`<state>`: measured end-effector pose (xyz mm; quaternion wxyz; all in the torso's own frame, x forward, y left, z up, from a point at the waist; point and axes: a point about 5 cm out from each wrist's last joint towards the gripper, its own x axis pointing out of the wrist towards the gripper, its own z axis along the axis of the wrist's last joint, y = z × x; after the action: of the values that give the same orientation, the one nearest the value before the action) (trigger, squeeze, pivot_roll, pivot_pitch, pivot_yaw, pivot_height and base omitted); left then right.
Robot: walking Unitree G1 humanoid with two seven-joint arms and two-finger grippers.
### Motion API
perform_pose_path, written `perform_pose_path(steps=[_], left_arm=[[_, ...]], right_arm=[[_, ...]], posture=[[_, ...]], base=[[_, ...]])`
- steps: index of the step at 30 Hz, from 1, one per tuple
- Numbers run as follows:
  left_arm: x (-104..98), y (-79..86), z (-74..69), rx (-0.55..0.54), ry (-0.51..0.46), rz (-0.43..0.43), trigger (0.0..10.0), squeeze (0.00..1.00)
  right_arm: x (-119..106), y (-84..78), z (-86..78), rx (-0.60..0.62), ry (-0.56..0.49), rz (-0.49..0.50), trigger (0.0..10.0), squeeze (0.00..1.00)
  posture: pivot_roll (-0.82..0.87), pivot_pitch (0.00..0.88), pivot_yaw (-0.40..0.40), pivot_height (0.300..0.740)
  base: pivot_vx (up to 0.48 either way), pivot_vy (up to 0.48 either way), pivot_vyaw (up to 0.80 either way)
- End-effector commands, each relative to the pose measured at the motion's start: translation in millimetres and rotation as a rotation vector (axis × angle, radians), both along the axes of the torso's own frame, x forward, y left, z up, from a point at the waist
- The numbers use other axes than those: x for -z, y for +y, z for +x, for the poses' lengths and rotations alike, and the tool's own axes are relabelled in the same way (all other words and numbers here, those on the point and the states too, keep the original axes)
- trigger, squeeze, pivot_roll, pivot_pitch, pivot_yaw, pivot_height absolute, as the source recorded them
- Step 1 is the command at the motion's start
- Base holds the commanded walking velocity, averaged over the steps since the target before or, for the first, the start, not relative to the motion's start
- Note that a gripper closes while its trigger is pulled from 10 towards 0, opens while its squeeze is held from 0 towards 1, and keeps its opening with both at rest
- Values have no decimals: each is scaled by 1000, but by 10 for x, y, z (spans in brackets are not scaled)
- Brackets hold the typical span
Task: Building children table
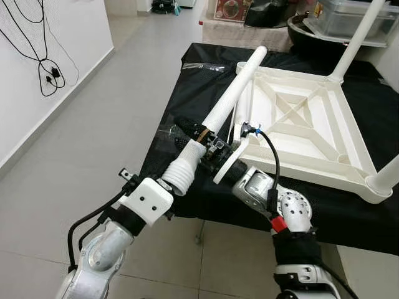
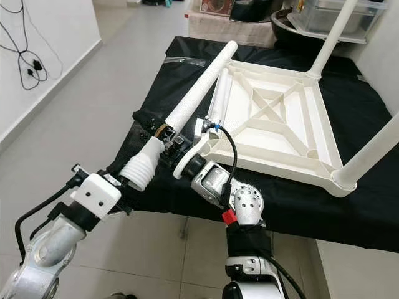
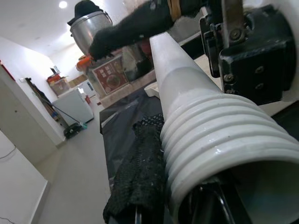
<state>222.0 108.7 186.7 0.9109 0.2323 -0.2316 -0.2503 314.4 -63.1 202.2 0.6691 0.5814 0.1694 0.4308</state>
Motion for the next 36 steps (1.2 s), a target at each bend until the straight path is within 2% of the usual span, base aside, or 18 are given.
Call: perform_pose_path(steps=[1, 12, 20, 21, 24, 25, 36], left_arm=[[-24, -235, -160, 164, -7, 19, 10000, 0], [-19, -269, -219, 176, 5, 9, 10000, 0], [33, -331, -319, 193, 38, -7, 10000, 0], [42, -333, -325, 193, 43, -8, 10000, 0], [46, -333, -328, 192, 46, -8, 10000, 0], [49, -334, -329, 192, 47, -7, 10000, 0], [66, -318, -321, 188, 60, -1, 10000, 0]], right_arm=[[-35, 66, 24, -30, -14, -12, 10000, 0], [19, -4, 148, -10, 7, -44, 10000, 0], [39, -81, 253, 8, 12, -64, 10000, 0], [30, -89, 256, 5, 5, -63, 6863, 0], [23, -94, 258, 2, 0, -62, 6863, 0], [15, -96, 251, -6, -8, -59, 0, 0], [31, -103, 241, -46, -29, -57, 0, 0]], posture=[[94, 122, -62, 740], [99, 124, -63, 740], [100, 124, -62, 740], [100, 122, -63, 740], [100, 122, -63, 740], [97, 120, -62, 740], [95, 112, -59, 740]], base=[[0, 0, 0], [0, 0, 0], [0, 0, 0], [0, 0, 0], [0, 0, 0], [0, 0, 0], [0, 0, 0]])
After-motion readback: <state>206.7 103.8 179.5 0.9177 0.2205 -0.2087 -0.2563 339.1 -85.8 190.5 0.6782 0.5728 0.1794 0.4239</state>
